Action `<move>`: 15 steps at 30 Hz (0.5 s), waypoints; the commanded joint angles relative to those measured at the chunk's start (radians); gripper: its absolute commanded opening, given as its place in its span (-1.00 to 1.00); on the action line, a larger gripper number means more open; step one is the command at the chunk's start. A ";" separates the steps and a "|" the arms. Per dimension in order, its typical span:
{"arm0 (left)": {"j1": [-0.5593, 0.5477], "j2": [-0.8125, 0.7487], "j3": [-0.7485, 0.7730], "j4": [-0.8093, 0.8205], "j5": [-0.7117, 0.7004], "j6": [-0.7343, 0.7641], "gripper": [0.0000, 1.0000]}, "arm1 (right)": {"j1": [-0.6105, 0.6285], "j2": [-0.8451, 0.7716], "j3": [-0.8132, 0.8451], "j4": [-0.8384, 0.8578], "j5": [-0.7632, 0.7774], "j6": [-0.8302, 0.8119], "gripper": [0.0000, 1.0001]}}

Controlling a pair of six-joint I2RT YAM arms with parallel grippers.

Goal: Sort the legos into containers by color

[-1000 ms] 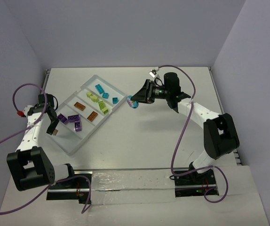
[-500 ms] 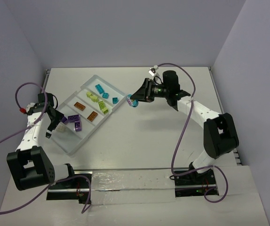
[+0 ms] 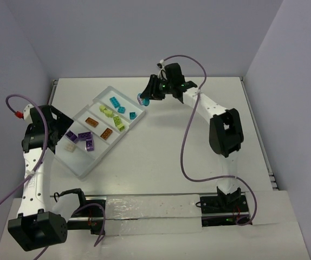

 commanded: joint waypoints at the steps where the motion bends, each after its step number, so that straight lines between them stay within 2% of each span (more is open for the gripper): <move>1: -0.009 0.005 0.033 0.056 0.083 0.056 0.96 | 0.038 0.098 0.136 -0.047 0.056 0.001 -0.70; 5: -0.021 0.004 0.043 0.063 0.151 0.064 0.96 | 0.065 0.227 0.288 -0.048 0.067 0.035 -0.68; 11: -0.034 -0.008 0.070 0.060 0.170 0.079 0.96 | 0.079 0.398 0.486 -0.054 0.083 0.089 -0.57; 15: -0.037 -0.013 0.073 0.047 0.173 0.082 0.96 | 0.089 0.450 0.538 -0.044 0.082 0.122 -0.49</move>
